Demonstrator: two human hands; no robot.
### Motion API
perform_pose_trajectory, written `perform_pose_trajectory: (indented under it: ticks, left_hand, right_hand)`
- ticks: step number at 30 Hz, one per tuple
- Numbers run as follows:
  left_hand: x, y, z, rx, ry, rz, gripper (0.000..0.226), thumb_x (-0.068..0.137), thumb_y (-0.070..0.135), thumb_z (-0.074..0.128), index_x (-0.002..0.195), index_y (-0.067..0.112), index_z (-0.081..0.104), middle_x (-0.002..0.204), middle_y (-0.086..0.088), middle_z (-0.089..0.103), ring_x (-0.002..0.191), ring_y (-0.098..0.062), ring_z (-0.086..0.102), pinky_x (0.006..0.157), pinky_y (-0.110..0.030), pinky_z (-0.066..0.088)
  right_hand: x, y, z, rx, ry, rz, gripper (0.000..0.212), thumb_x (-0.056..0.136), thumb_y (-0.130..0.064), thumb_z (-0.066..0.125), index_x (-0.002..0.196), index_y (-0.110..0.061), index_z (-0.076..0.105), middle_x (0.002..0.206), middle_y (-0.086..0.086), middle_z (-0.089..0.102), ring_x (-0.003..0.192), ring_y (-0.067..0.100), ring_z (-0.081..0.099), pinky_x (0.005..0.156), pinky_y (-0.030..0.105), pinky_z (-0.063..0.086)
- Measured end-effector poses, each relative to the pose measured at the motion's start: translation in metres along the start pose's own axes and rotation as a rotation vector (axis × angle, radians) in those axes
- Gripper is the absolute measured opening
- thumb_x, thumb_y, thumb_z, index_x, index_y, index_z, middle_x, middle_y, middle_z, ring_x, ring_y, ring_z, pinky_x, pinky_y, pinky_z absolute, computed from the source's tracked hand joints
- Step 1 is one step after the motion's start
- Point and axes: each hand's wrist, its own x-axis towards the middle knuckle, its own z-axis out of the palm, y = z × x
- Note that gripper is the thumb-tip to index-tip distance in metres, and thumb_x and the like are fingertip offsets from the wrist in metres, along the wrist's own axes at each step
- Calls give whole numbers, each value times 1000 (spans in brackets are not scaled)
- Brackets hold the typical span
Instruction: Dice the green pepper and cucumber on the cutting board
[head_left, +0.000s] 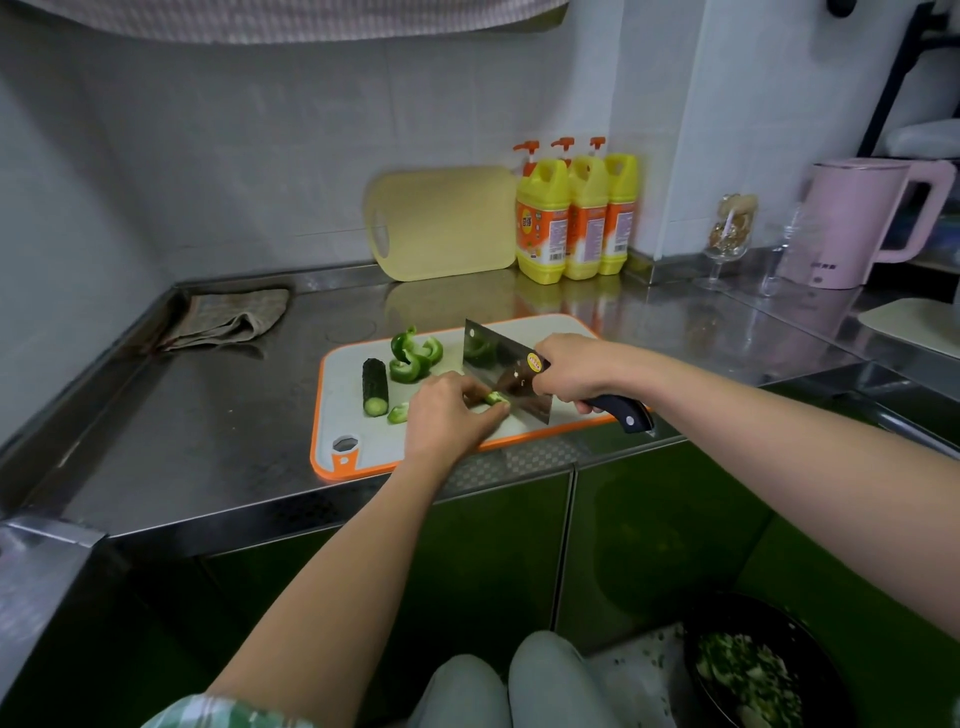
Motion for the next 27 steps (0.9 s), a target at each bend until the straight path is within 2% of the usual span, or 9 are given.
perform_pose_trajectory:
  ticks: [13, 17, 19, 25, 27]
  left_hand:
    - [1, -2, 2, -15, -2, 0, 27, 74, 51, 74, 86, 27, 76, 84, 9, 69, 83, -10, 59, 71, -31, 53]
    - [2, -2, 2, -13, -3, 2, 26, 74, 49, 73, 86, 27, 76, 84, 8, 70, 84, -12, 60, 71, -31, 52]
    - [1, -1, 1, -11, -2, 7, 25, 73, 49, 73, 86, 27, 76, 84, 7, 70, 84, -12, 60, 71, -32, 52]
    - [0, -1, 0, -28, -8, -4, 28, 74, 47, 75, 88, 23, 76, 86, 6, 71, 85, -12, 62, 73, -34, 54]
    - [0, 0, -1, -28, -10, -12, 29, 74, 47, 75, 89, 22, 75, 86, 6, 72, 86, -11, 63, 74, -33, 55]
  right_hand:
    - [2, 0, -5, -58, -57, 11, 6, 88, -6, 44, 89, -5, 50, 68, 16, 54, 40, 21, 48, 43, 23, 39]
    - [17, -5, 22, -58, 35, -22, 12, 87, -5, 45, 88, -2, 57, 77, 24, 67, 47, 27, 58, 43, 24, 42]
    - [24, -5, 31, -35, 100, -41, 9, 87, -7, 47, 81, -5, 53, 76, 22, 65, 51, 29, 60, 44, 26, 43]
    - [26, 5, 36, 145, 226, -14, 7, 92, -10, 46, 86, -9, 49, 79, 13, 59, 48, 24, 60, 46, 29, 48]
    - [20, 7, 29, 169, 220, -20, 6, 93, -9, 44, 88, -8, 48, 76, 13, 58, 46, 23, 57, 43, 25, 44]
